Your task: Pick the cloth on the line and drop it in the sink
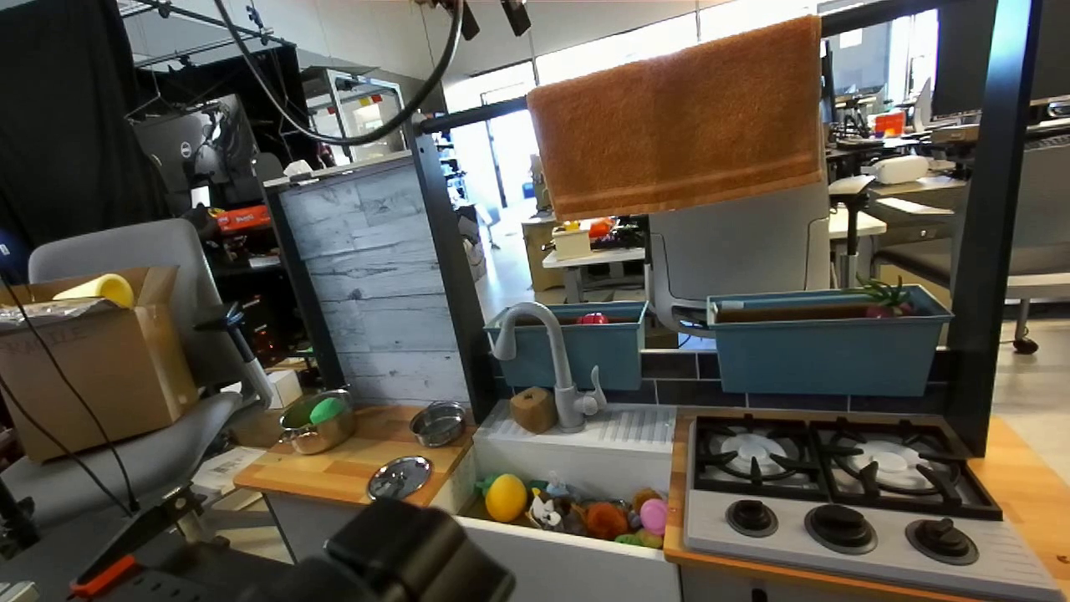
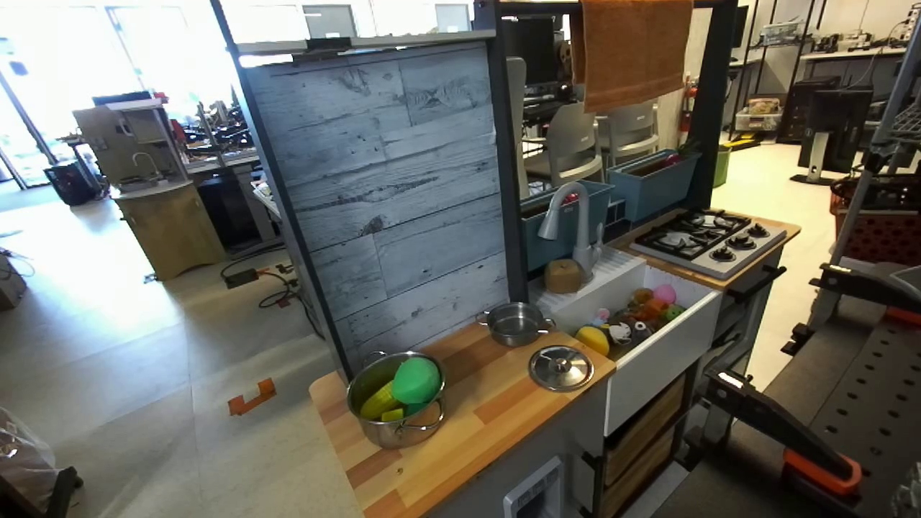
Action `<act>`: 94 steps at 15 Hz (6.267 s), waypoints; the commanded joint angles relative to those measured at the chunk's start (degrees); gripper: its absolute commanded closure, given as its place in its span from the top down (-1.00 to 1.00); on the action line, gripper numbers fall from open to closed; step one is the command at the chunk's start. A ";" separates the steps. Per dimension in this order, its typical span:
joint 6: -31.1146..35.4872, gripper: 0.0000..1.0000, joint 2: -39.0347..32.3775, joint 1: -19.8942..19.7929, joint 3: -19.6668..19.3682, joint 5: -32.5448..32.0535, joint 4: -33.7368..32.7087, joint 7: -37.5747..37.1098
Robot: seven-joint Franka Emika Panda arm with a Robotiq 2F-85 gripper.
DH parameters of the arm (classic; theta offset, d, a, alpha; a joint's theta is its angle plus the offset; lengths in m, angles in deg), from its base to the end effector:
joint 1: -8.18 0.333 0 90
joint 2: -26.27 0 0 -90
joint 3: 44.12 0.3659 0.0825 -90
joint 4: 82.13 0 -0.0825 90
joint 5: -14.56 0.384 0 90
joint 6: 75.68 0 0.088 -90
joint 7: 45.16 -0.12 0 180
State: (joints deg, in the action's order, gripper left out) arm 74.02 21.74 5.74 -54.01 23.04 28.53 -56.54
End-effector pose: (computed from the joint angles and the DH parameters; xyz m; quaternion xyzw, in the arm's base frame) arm 0.6195 -0.1343 0.5540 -0.9225 0.2423 -0.2971 0.0457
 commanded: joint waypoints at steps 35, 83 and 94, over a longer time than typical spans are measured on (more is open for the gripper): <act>-31.01 -1.00 -28.62 -5.23 -0.35 -0.25 -44.56 -9.59; -28.38 0.43 -30.51 -4.42 -0.15 -0.67 -44.86 -8.54; -26.95 -0.06 -31.25 -4.48 -0.32 -0.83 -44.76 -8.15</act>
State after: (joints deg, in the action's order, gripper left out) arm 46.50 -8.90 1.24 -54.36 22.43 -15.63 -65.18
